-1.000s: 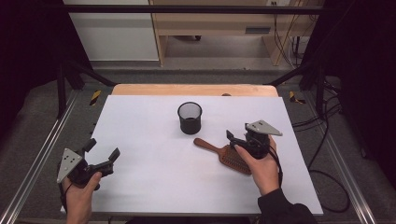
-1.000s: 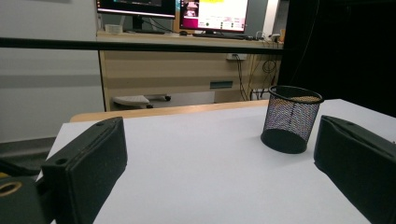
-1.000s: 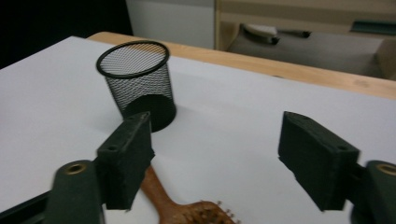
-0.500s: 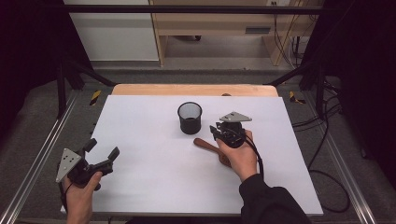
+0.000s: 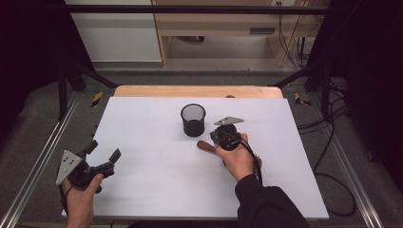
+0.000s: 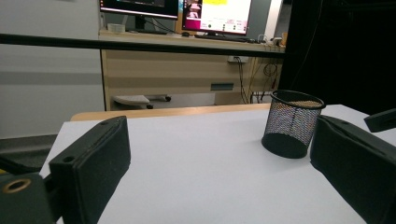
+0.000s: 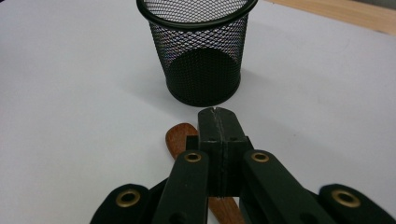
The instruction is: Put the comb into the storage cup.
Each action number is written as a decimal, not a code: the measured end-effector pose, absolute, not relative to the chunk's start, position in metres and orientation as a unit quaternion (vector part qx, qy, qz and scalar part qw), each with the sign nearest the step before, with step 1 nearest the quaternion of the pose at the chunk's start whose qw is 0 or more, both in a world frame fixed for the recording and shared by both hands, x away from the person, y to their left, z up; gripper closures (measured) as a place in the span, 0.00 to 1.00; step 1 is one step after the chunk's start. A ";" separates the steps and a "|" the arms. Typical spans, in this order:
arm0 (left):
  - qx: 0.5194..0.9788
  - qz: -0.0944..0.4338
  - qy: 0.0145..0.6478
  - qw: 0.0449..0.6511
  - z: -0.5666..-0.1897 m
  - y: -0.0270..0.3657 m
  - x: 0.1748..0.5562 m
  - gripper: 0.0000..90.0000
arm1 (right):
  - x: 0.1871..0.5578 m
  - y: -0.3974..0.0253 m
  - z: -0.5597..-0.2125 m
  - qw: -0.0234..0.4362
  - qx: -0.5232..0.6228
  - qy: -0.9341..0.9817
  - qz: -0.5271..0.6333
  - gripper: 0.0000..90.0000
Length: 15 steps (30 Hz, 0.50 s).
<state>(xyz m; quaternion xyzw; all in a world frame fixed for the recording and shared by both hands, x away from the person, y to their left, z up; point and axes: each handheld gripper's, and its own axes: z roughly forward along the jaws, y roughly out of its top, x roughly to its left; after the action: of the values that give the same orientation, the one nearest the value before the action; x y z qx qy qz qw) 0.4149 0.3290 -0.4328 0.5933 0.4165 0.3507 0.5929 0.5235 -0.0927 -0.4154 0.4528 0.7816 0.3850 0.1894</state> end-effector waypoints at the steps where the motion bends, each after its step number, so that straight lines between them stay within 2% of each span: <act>1: 0.592 0.350 0.416 0.595 -0.433 0.328 0.415 0.06 | 0.526 -0.090 -0.418 0.178 0.465 0.774 0.391 1.00; 15: 0.596 0.351 0.414 0.592 -0.433 0.327 0.416 0.06 | 0.535 -0.082 -0.432 0.168 0.501 0.770 0.359 1.00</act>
<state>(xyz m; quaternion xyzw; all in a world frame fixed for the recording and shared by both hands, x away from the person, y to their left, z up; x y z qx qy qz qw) 0.4160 0.3274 -0.4326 0.5957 0.4143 0.3507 0.5921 0.5351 -0.0821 -0.4323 0.5007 0.7696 0.3589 0.1679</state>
